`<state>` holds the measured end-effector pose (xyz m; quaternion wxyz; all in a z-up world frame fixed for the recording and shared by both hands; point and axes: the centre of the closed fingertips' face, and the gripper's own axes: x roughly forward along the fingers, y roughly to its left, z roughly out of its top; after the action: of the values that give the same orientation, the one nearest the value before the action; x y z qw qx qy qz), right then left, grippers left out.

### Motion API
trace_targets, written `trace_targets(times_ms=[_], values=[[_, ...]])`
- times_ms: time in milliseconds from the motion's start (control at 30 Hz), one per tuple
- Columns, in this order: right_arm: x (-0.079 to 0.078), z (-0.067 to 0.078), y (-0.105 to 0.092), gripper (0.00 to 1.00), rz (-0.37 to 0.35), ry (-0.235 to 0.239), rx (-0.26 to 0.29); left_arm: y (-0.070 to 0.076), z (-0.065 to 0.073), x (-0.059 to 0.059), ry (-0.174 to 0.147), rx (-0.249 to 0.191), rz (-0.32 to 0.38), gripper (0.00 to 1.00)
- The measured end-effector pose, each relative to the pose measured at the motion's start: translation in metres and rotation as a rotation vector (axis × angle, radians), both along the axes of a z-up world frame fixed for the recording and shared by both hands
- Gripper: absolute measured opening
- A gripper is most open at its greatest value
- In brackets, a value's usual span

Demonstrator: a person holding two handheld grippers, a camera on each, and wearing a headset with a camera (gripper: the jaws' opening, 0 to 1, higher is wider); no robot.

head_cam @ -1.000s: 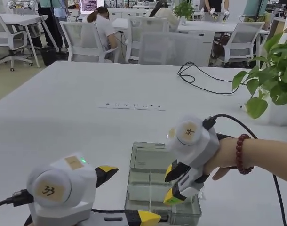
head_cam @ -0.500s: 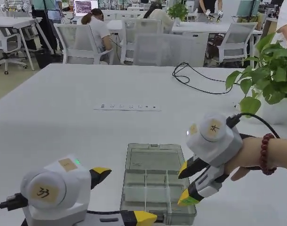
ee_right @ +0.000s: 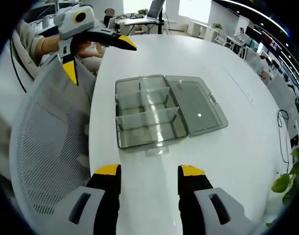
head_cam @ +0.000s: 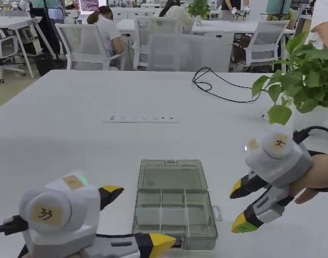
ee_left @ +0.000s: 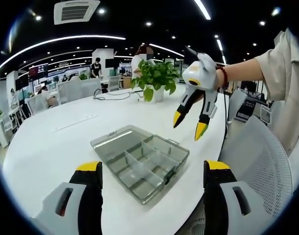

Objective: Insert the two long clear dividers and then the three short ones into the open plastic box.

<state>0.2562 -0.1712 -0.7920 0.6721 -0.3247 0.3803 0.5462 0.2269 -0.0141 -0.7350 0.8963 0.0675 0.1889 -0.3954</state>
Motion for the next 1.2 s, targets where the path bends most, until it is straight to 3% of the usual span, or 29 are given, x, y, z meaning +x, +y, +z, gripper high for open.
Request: trace_targets(times_ms=[300,767,1200], values=[[-0.002,-0.008,-0.042,0.49,-0.053,0.009,-0.016,-0.001,0.001,-0.002,-0.007,0.007,0.008,0.85],[-0.001,-0.027,-0.098,0.48,-0.107,0.025,-0.116,0.003,0.001,-0.005,0.0,0.016,0.033,0.83],[-0.005,-0.047,-0.125,0.46,-0.054,0.035,-0.195,0.003,0.002,-0.006,0.001,0.015,0.045,0.82]])
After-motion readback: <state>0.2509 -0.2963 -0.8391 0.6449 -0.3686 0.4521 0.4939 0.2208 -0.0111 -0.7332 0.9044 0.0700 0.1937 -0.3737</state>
